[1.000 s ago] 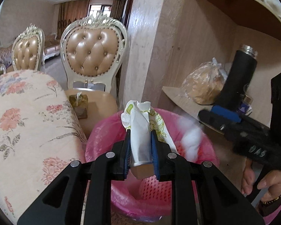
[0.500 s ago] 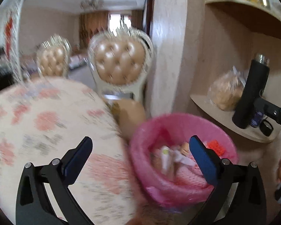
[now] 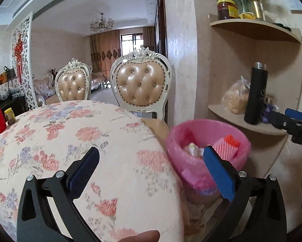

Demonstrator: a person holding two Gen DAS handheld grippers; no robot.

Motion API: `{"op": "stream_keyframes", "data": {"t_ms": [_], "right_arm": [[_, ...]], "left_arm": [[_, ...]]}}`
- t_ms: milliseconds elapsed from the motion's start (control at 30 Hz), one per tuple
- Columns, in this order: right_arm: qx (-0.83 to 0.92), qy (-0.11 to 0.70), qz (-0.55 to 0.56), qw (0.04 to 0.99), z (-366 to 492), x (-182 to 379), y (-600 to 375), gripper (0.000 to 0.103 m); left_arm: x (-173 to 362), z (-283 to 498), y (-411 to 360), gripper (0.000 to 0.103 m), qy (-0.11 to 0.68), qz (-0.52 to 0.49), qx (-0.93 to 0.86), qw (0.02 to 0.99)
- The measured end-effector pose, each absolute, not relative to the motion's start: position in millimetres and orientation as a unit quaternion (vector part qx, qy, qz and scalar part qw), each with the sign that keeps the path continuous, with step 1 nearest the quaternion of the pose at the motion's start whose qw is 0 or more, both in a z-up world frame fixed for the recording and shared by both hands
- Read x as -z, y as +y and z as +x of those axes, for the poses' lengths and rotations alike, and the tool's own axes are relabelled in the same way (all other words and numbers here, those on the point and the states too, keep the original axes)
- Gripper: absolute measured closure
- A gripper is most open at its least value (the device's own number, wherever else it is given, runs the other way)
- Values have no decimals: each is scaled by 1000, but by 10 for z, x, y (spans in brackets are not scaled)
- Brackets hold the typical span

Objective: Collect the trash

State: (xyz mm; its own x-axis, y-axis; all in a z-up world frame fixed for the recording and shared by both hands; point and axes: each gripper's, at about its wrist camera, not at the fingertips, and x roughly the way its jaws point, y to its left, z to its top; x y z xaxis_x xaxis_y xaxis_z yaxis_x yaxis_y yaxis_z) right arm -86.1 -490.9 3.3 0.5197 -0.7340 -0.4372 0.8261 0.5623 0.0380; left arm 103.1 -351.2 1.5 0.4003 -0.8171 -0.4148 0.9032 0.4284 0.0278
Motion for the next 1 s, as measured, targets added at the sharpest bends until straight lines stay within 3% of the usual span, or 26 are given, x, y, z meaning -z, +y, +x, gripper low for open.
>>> {"op": "stream_keyframes", "data": {"t_ms": [1000], "right_arm": [[517, 211, 131, 819, -1048, 354, -4358, 4]], "left_arm": [[338, 818, -3383, 6, 177, 137, 597, 770]]}}
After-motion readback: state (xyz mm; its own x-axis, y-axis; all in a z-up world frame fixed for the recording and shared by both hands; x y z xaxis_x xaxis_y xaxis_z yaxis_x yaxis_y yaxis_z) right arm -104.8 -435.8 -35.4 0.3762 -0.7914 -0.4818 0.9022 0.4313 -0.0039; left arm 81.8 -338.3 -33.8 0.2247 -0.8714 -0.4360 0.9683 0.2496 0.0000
